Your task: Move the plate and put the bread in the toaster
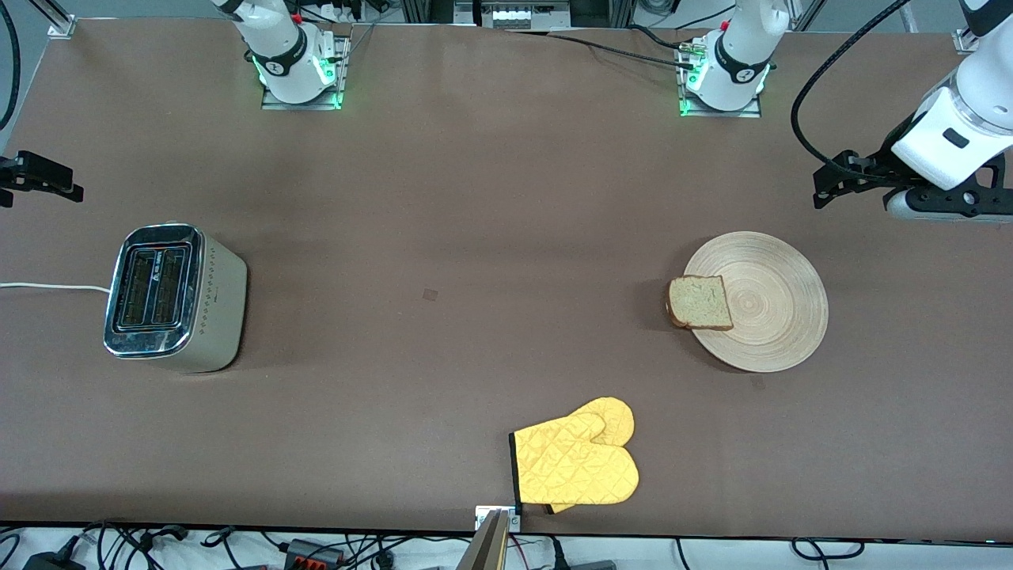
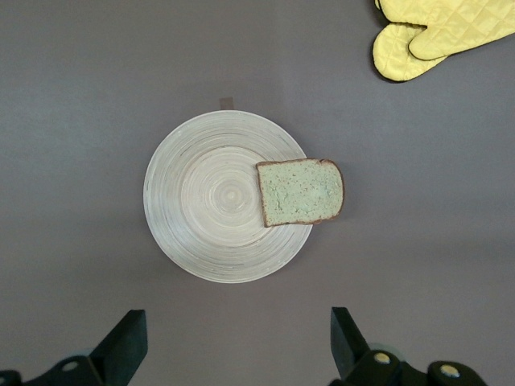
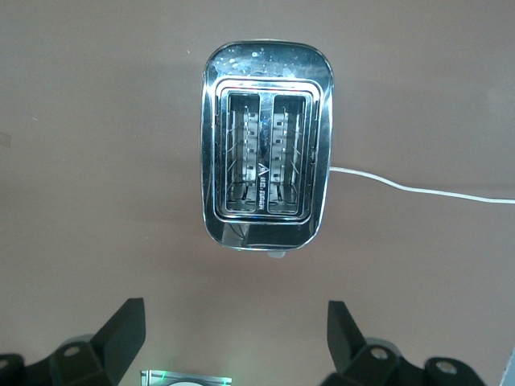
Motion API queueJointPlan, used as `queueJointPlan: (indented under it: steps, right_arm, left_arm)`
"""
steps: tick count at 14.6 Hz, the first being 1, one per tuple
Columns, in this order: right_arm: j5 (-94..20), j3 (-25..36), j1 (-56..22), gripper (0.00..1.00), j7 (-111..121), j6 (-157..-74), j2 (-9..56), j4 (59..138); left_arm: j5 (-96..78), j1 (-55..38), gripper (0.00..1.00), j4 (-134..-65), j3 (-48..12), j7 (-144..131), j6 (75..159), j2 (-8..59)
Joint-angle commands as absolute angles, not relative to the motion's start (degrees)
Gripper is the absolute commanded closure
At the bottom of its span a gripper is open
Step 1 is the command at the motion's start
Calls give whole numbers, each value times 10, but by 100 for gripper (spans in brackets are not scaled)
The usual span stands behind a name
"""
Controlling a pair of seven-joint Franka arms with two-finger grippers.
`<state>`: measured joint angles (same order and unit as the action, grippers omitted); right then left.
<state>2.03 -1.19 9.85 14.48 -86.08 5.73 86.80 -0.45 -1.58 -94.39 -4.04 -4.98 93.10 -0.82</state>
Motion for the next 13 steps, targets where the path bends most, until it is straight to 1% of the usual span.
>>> queueJointPlan:
  steps: [1, 9, 13]
  right_arm:
    - [12, -14, 105, 0, 143, -852, 61, 859]
    - [11, -14, 110, 0, 144, -851, 62, 859]
    - [11, -14, 110, 0, 144, -852, 62, 859]
  left_arm:
    - [2, -12, 0, -927, -40, -45, 919, -3]
    - [1, -9, 0, -918, -40, -40, 911, 1]
    - [-4, -11, 0, -916, -40, -39, 821, 18]
